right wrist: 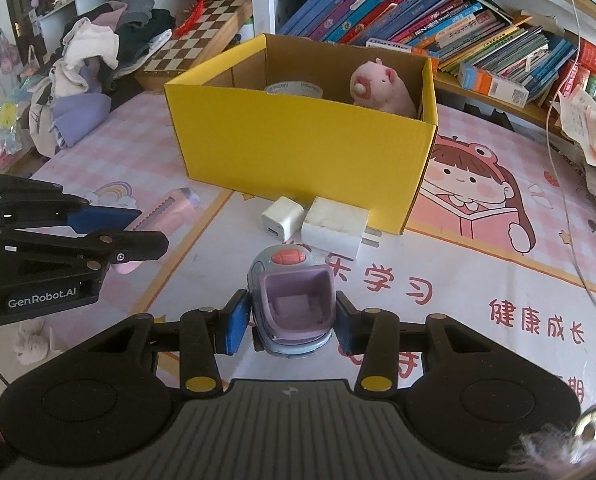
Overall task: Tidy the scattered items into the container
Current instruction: 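Lift the toy car and pink comb with both grippers over the yellow box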
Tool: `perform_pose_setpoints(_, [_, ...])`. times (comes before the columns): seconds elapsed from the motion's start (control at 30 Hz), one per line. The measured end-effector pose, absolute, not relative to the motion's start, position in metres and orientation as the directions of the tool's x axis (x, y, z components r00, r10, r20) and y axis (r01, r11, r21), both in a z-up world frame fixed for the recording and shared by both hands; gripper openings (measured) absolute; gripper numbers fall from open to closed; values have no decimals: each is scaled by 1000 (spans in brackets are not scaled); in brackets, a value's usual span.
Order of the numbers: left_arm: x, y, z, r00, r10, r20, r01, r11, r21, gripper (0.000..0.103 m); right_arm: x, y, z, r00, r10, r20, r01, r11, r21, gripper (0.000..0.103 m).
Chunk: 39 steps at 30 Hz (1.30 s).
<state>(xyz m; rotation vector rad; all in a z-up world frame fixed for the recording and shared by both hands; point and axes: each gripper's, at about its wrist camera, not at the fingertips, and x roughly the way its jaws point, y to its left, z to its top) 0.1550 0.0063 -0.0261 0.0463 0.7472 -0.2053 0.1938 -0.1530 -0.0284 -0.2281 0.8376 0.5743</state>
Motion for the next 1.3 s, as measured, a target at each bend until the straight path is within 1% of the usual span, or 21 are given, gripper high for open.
perform_pose_setpoints(0.43, [140,7,-17,726,-198,-659,237,971,-30,23,177,-153,-21,553,382,-741,-547,837,23,41])
perform_pose_setpoints(0.67, [138,11,-3,746,-212,-631,247,968,-33,23,175,-155,-11,571,385,-725,-537,843,26,41])
perform_pose_setpoints(0.93, [142,13,20,778,-228,-586,261,965,-29,23,184,-158,16,604,415,-680,-538,842,35,41])
perform_pose_setpoints(1.3, [170,14,53,828,-221,-515,264,965,11,23,216,-154,63,659,460,-594,-594,803,-37,41])
